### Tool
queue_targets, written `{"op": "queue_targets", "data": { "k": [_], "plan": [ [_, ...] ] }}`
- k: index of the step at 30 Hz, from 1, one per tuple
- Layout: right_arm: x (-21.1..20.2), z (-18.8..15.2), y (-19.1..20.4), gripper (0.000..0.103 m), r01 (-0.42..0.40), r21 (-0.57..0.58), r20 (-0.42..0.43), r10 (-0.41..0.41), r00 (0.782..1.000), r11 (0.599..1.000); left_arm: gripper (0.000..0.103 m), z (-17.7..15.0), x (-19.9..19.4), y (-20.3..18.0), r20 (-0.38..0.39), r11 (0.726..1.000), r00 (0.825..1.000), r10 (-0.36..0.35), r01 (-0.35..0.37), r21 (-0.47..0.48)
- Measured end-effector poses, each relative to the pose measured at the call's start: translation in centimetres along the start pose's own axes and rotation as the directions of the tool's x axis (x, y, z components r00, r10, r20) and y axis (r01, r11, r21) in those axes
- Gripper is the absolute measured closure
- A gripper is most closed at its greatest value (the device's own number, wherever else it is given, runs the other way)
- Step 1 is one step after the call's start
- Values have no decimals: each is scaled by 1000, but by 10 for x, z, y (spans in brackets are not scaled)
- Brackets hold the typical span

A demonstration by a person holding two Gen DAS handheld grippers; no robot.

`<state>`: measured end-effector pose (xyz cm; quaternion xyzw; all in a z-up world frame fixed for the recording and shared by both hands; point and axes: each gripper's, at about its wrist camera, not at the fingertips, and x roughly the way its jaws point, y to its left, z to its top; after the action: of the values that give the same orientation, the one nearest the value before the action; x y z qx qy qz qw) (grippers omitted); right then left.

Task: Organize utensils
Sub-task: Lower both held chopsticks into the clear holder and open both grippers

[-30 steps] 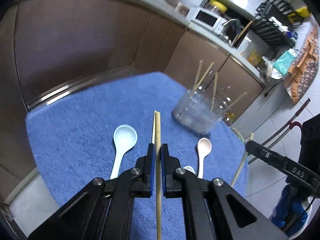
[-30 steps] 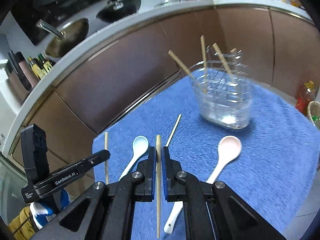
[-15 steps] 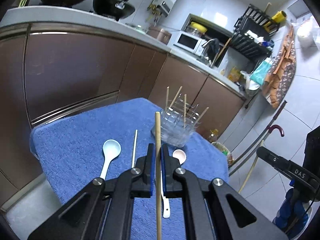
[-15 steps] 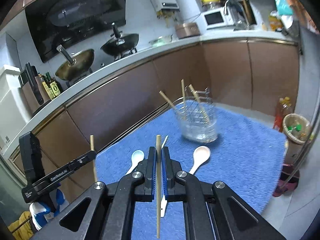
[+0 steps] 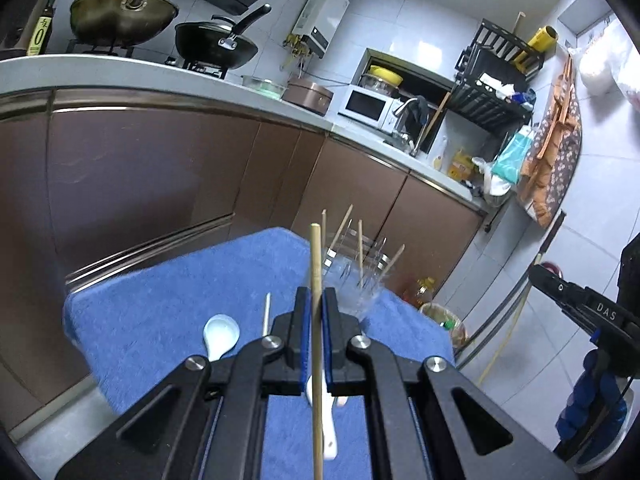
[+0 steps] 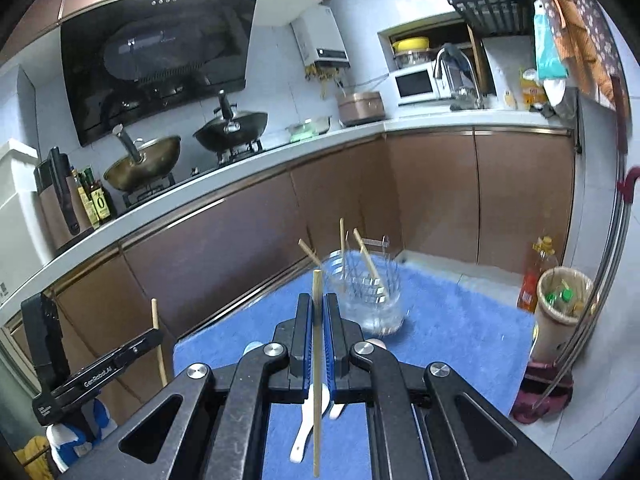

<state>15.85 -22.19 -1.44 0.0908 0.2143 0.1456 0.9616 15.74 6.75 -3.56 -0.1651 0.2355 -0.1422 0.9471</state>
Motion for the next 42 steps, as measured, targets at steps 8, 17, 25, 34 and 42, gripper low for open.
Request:
{"op": "queue_targets", "data": {
  "k": [8,17,25,34,42],
  "plan": [
    [28,70,-17,97,-28,-30,194,33,980,999,98,87,65,-35,133,997,989,-72,70,16],
    [81,119,-45,97,19,-61,368,5,930,998,98,146,190,-65,243,999,970,-34,34,2],
    [168,97,-66,97,53,-55,291,-35,956,997,98,125,275,-64,243,998,969,42,-54,44],
    [222,40,-79,97,121,-56,168,-110,980,991,98,83,316,-53,224,994,971,83,-97,51],
    [208,29,-84,64,105,-31,131,-100,986,994,95,75,305,-46,173,994,982,79,-90,55]
  ]
}}
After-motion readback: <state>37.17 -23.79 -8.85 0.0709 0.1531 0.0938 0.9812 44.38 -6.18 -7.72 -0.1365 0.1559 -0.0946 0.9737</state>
